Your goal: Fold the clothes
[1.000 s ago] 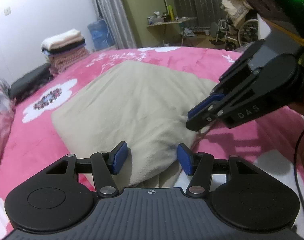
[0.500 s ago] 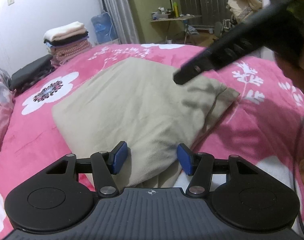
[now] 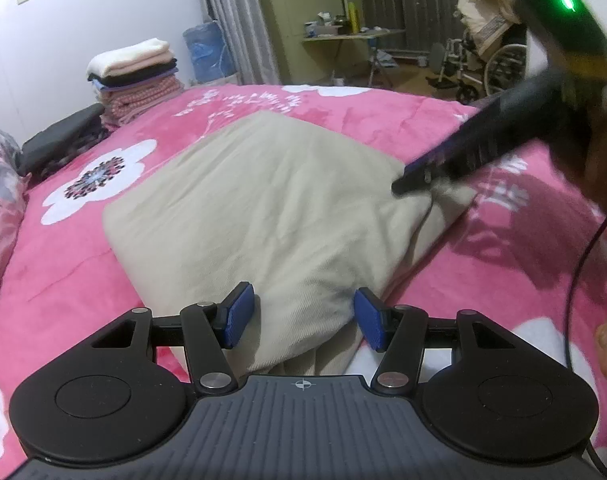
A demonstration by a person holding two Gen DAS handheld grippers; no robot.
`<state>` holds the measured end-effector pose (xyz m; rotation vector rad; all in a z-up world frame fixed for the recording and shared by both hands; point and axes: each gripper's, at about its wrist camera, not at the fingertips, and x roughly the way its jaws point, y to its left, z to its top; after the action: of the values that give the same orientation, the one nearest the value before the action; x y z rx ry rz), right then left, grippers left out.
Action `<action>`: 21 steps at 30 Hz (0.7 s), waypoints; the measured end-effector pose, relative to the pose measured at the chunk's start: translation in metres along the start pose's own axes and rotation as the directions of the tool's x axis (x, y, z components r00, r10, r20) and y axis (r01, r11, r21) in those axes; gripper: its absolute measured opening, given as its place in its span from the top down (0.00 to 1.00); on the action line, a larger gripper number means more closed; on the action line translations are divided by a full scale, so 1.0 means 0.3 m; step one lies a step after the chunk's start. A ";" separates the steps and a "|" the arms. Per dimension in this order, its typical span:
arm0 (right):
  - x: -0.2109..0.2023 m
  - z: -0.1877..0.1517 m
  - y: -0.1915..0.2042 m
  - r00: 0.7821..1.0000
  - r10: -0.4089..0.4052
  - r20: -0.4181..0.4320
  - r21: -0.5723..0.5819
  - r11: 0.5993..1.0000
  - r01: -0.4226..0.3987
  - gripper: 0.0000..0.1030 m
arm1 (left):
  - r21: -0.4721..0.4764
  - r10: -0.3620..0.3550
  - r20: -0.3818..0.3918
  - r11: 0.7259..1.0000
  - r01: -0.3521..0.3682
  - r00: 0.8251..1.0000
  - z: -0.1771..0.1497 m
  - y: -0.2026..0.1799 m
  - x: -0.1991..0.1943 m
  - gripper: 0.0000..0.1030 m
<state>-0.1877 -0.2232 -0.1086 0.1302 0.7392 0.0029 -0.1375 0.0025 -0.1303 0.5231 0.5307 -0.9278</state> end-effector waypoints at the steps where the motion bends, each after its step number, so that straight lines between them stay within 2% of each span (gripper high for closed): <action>1: 0.001 -0.010 -0.003 1.000 0.002 0.012 0.001 1.000 -0.002 0.76 | 0.005 0.001 0.002 1.000 -0.001 1.000 -0.001 -0.003 0.001 0.46; 5: -0.026 0.074 0.006 1.000 -0.006 -0.004 0.016 1.000 0.006 0.75 | 0.004 0.002 -0.001 1.000 -0.002 1.000 0.001 0.002 -0.002 0.46; 8: -0.045 0.170 0.016 0.998 -0.001 0.061 0.008 1.000 0.001 0.76 | 0.001 0.000 0.001 1.000 0.000 1.000 0.000 0.003 -0.002 0.45; 11: 0.018 0.212 0.016 0.996 -0.011 0.083 -0.027 1.000 0.013 0.76 | -0.002 -0.002 0.003 1.000 0.002 1.000 -0.001 0.005 -0.001 0.45; 15: 0.154 0.161 -0.010 1.000 0.008 -0.026 -0.028 1.000 -0.009 0.76 | -0.007 -0.004 0.005 1.000 0.004 1.000 -0.002 0.007 0.000 0.45; 18: 0.138 0.192 0.022 0.999 -0.030 -0.043 -0.070 0.997 0.027 0.76 | -0.003 -0.008 0.004 1.000 0.008 1.000 -0.002 0.010 -0.003 0.45; 21: 0.109 0.274 0.046 1.000 -0.004 0.016 -0.066 0.998 0.005 0.75 | -0.002 -0.011 0.008 1.000 0.011 1.000 -0.006 0.011 -0.003 0.45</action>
<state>-0.1077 -0.2177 -0.0687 0.0650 0.7232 0.0219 -0.1356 0.0059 -0.1303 0.5148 0.5275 -0.9393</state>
